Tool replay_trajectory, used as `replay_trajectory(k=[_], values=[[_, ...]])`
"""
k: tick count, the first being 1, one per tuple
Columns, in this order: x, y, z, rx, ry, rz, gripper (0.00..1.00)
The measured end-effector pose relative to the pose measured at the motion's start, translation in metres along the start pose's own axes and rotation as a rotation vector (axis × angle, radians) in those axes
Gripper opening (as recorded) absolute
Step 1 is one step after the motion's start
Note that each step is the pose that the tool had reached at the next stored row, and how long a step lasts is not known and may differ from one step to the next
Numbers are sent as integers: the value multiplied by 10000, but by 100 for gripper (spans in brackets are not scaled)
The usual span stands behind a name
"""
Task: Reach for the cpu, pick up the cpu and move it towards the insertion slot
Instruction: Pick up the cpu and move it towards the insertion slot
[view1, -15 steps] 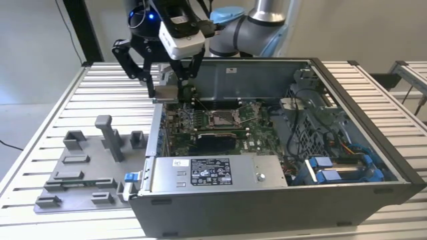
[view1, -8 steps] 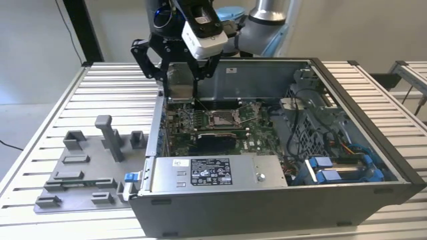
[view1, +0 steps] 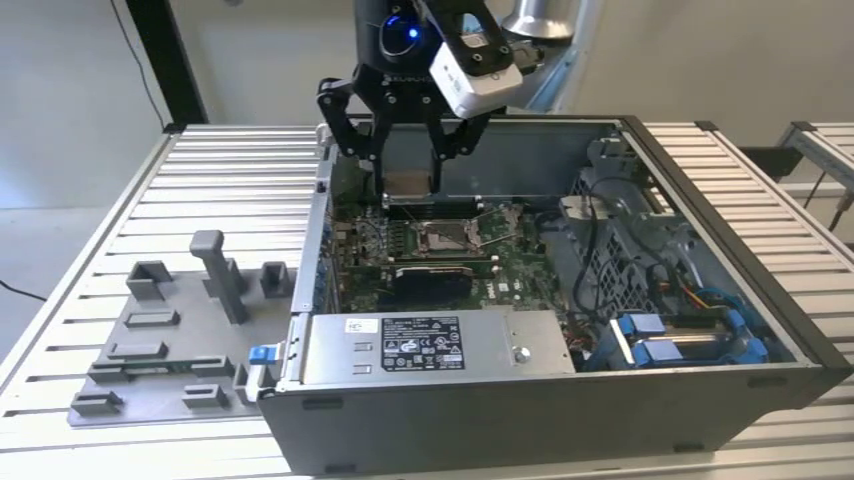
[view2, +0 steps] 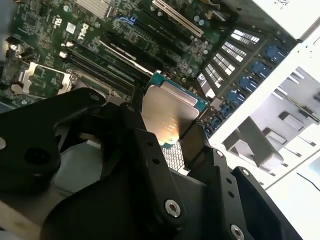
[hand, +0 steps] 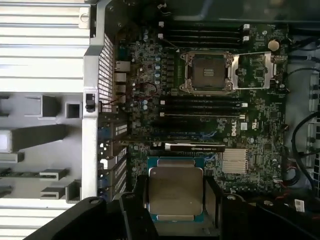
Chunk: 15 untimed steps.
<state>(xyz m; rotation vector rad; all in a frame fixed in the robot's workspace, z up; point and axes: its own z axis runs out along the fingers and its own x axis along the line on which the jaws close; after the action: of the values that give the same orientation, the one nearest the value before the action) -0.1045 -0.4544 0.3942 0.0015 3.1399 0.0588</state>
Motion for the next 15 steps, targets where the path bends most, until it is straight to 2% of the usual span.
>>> replay_trajectory(k=[15], values=[[-676, 1, 1, 0, 0, 0, 0]])
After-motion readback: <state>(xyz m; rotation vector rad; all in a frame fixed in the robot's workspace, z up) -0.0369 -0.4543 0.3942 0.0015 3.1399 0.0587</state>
